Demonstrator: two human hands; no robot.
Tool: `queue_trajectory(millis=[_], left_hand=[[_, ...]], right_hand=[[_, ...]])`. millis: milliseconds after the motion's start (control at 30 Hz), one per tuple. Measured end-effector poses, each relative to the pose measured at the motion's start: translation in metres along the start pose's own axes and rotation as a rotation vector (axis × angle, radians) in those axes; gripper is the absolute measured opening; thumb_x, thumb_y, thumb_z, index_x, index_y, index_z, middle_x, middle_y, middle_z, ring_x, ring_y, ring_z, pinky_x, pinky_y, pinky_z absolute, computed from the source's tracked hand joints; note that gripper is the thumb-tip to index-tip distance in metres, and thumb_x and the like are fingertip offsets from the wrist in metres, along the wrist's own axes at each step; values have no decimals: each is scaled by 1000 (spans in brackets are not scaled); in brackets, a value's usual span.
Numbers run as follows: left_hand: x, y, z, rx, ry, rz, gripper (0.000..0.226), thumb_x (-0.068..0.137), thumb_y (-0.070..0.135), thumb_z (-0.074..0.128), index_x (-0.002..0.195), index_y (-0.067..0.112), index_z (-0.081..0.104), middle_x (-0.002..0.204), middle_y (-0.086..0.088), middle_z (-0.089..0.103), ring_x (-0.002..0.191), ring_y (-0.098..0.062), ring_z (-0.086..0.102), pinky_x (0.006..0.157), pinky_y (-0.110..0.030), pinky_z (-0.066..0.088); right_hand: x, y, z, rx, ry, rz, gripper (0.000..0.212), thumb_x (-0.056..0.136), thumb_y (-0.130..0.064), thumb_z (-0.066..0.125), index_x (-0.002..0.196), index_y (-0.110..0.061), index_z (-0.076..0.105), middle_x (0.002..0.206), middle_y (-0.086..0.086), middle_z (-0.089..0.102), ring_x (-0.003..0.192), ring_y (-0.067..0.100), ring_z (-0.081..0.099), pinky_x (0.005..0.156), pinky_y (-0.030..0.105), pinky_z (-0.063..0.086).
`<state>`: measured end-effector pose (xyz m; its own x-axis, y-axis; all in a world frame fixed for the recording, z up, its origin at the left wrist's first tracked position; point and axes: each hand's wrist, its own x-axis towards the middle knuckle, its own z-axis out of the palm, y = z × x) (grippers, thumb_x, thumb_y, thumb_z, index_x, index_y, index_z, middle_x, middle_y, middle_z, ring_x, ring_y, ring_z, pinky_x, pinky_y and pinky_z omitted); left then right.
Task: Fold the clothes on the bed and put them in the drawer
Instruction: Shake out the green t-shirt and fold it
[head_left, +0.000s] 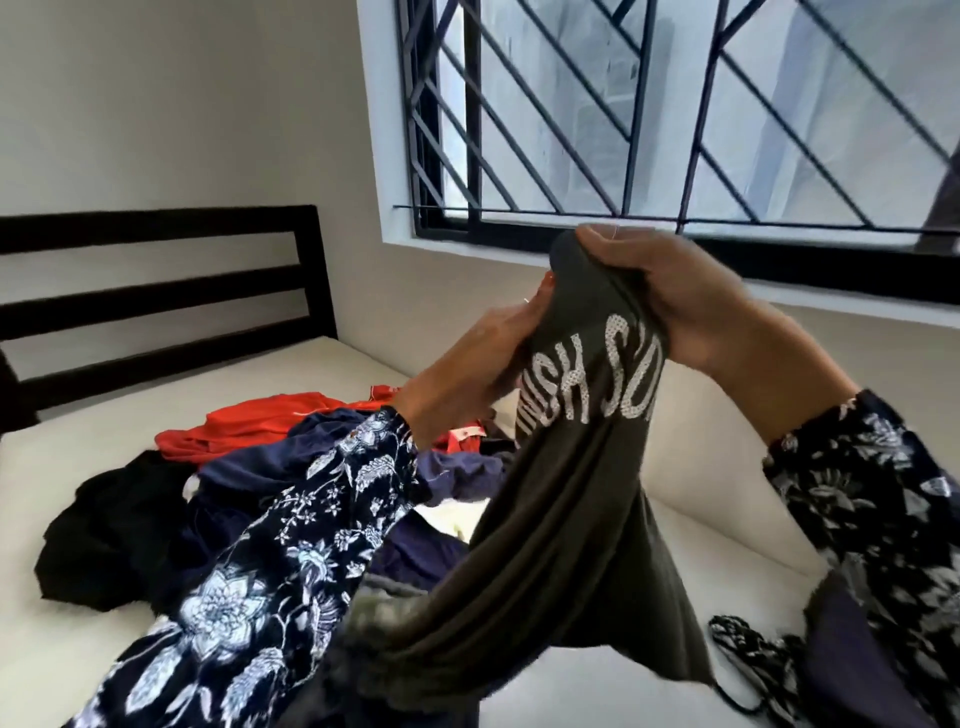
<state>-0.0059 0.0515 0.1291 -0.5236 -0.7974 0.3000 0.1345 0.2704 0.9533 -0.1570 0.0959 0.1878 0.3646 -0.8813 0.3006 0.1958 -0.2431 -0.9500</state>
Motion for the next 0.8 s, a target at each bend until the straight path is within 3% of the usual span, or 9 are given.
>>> queue_trajectory(millis=[67,167,267,433,533,600,700,800], left_hand=[[-1,9,1,52,3,74,31,96,33,47,84,16,70,82,3,73,75,-9,66,78,-27,51],[-3,24,-2,175,-37,130,19,85,32,63,77,18,73,77,2,72,69,-10,64,69,-21,52],[-3,46,-9,356,-30,158,31,80,34,69,83,3,66,77,-7,68,67,-16,62,62,-21,49],[-8,84,-29,475,73,161,34,72,40,73,76,6,65,69,-2,65,60,-12,57,57,-20,46],[-20,89,-36,650,-54,2,38,71,39,70,80,2,69,77,-12,68,66,-21,60,59,-23,49],[-28,75,-33,797,-245,-194,26,72,38,70,78,13,74,76,-6,71,66,-15,63,59,-22,50],[-34,37,-34,1082,-495,-441,21,81,37,70,84,16,72,63,7,61,55,-6,50,51,-17,39],[-43,0,-47,1268,-490,-607,28,88,34,67,98,9,66,69,-1,62,56,-12,55,56,-22,44]], right_hand=[[-9,-20,-7,-152,9,10,17,93,-21,51,84,-10,59,74,8,67,65,18,63,65,27,54],[-20,-45,-23,-361,86,49,22,85,-29,63,91,-8,65,83,11,68,70,20,65,64,26,56],[-31,-61,-40,-720,48,134,39,71,-40,72,91,-8,63,78,9,68,64,19,65,56,23,55],[-47,-62,-69,-1016,-86,371,22,76,-16,74,96,-11,68,85,5,76,71,17,72,55,22,56],[-51,-49,-85,-1089,-44,386,6,79,-18,75,82,-16,71,79,0,75,68,12,71,55,17,52],[-50,-43,-92,-1163,-1,312,13,81,-16,75,70,-21,71,68,-6,70,62,7,64,53,13,47],[-47,-42,-97,-1221,45,205,16,83,-8,71,70,-15,67,63,-4,62,61,6,56,51,14,42],[-51,-35,-95,-1231,-70,246,28,80,-20,76,57,-17,61,56,-7,56,54,3,50,50,16,39]])
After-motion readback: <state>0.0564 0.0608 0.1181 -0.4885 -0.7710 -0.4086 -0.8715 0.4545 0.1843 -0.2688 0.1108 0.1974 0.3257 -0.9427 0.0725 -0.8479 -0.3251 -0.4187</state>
